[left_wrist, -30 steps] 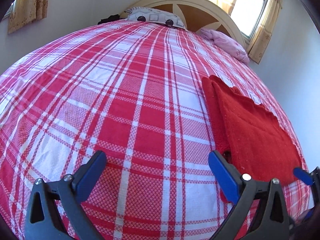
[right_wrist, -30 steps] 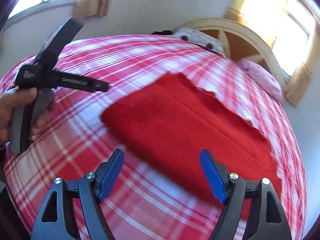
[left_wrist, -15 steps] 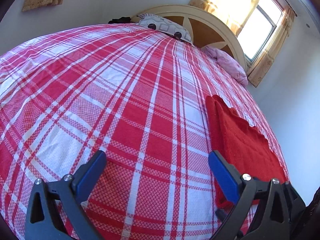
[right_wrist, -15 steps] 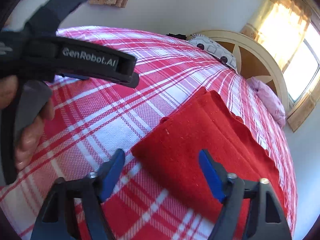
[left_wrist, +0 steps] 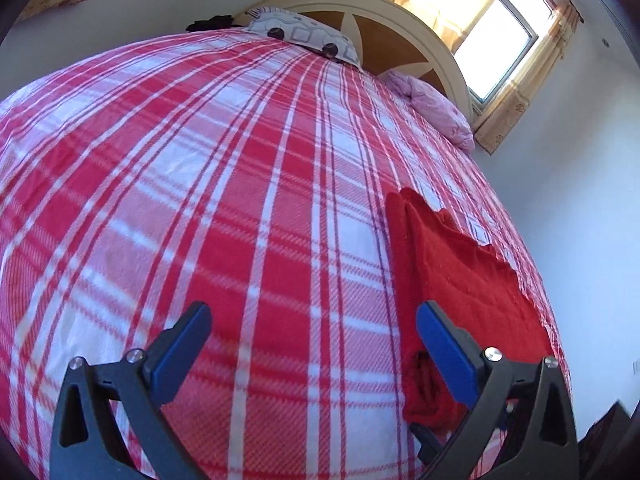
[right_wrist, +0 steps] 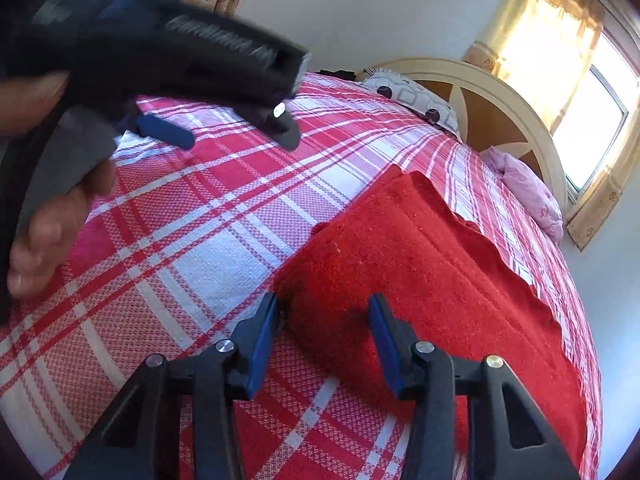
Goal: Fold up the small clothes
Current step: 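Move both grippers to the side edge of the folded sweater and grasp it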
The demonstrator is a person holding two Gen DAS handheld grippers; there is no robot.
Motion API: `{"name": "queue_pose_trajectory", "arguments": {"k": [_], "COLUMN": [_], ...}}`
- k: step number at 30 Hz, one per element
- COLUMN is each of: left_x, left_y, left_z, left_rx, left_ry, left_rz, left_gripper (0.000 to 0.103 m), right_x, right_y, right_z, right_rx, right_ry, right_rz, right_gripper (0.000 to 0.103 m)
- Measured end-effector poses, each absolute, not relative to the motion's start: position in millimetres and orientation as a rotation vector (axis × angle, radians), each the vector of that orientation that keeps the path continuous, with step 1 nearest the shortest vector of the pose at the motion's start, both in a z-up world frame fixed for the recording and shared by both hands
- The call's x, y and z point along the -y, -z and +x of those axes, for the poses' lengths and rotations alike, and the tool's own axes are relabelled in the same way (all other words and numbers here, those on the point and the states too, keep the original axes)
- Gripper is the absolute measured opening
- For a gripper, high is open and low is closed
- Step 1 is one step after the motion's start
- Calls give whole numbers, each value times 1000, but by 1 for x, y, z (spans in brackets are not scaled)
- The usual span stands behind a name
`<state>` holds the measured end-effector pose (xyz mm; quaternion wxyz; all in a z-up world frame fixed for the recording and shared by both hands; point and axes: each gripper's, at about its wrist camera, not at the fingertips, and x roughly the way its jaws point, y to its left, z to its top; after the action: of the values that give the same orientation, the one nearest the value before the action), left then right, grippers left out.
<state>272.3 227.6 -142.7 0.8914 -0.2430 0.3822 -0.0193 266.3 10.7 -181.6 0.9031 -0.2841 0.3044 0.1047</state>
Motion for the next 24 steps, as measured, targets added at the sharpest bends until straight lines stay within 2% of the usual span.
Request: {"name": "queue_pose_trajectory", "arguments": {"k": [2,12,18,21,23,24], "left_x": [-221,-174,-165,-162,-159,-159], "left_y": [137,138,148,149,151,152], "left_z": [287,361,385,389,393,398], "left_rx": [-806,-878,-925,-928,-939,-941], "left_ry": [85,237,258,278,282,272], "left_rz": [-479,-379,-380,-383,-368,-360], "left_gripper": [103,102,78,77,67,55], "right_x": [-11,-12,-10,-9,-9,-10], "right_y": [183,184,185,185,185,185], "right_z": [267,269,272,273,272,272], "right_rx": [-624,-622,-625,-626,-624,-623], "right_ry": [-203,-190,-194,-196,-194,-193], "right_rz": [-593,-594,-581,-570,-571,-572], "right_gripper": [38,38,38,38,38,38]}}
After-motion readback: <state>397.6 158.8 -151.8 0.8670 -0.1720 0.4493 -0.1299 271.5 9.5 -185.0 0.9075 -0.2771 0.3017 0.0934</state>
